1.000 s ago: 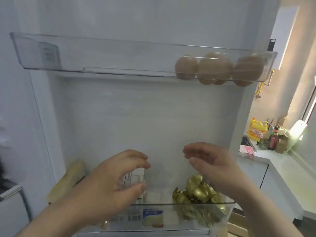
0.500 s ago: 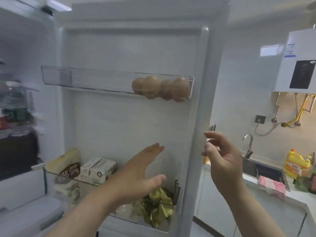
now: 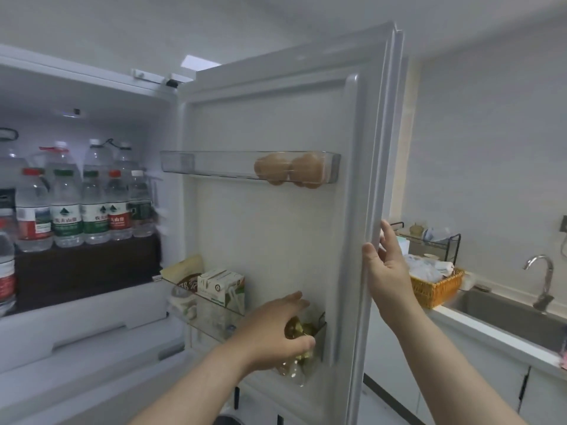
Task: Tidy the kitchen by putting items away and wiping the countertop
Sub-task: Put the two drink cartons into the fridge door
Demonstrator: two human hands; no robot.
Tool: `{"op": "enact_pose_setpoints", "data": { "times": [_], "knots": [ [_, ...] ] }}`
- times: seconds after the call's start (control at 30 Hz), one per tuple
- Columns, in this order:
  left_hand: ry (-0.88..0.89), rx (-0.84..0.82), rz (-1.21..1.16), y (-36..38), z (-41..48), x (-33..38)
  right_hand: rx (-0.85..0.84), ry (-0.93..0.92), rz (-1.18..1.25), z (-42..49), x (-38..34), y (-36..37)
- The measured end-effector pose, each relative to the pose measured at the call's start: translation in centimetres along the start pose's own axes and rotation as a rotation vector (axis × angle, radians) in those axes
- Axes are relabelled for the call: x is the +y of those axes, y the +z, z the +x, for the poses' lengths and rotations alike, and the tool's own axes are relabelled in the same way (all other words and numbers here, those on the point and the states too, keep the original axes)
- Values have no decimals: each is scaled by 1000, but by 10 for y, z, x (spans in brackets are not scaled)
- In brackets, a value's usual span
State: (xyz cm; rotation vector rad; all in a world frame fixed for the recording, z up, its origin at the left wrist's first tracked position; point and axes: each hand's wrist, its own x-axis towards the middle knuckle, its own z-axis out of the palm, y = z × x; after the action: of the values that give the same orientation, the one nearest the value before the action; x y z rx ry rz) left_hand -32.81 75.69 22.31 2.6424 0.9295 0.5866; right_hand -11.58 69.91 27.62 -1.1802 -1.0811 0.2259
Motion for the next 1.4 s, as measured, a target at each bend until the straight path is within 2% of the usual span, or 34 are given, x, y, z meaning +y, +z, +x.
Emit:
{"op": "enact_pose_setpoints", "data": {
  "times": [0.4, 0.53, 0.63, 0.73, 0.8, 0.93, 1.03, 1.27, 1.4],
  "knots": [
    [-61, 131, 7, -11, -65, -16, -110, -151, 95, -57, -15, 16],
    [-108, 159, -130, -25, -93, -21, -111, -262, 71, -82, -26, 31],
    [-144, 211, -325, -38, -111, -16, -144, -335, 60, -95, -30, 43],
    [-131, 332, -428, -51, -121, -2, -190, -301, 132, -106, -34, 55],
    [-84, 432, -379, -59, -127, 6, -251, -264, 159, -111, -42, 64],
    [63, 612, -104, -75, -141, 14, -442, -225, 282, -117, -54, 82],
    [105, 703, -20, -86, -153, 11, -533, -224, 318, -125, -60, 98],
    [-18, 810, 55, -109, -188, -19, -671, -253, 256, -132, -68, 144],
    [-135, 836, -25, -125, -208, -28, -746, -361, 143, -135, -77, 172]
  ]
}}
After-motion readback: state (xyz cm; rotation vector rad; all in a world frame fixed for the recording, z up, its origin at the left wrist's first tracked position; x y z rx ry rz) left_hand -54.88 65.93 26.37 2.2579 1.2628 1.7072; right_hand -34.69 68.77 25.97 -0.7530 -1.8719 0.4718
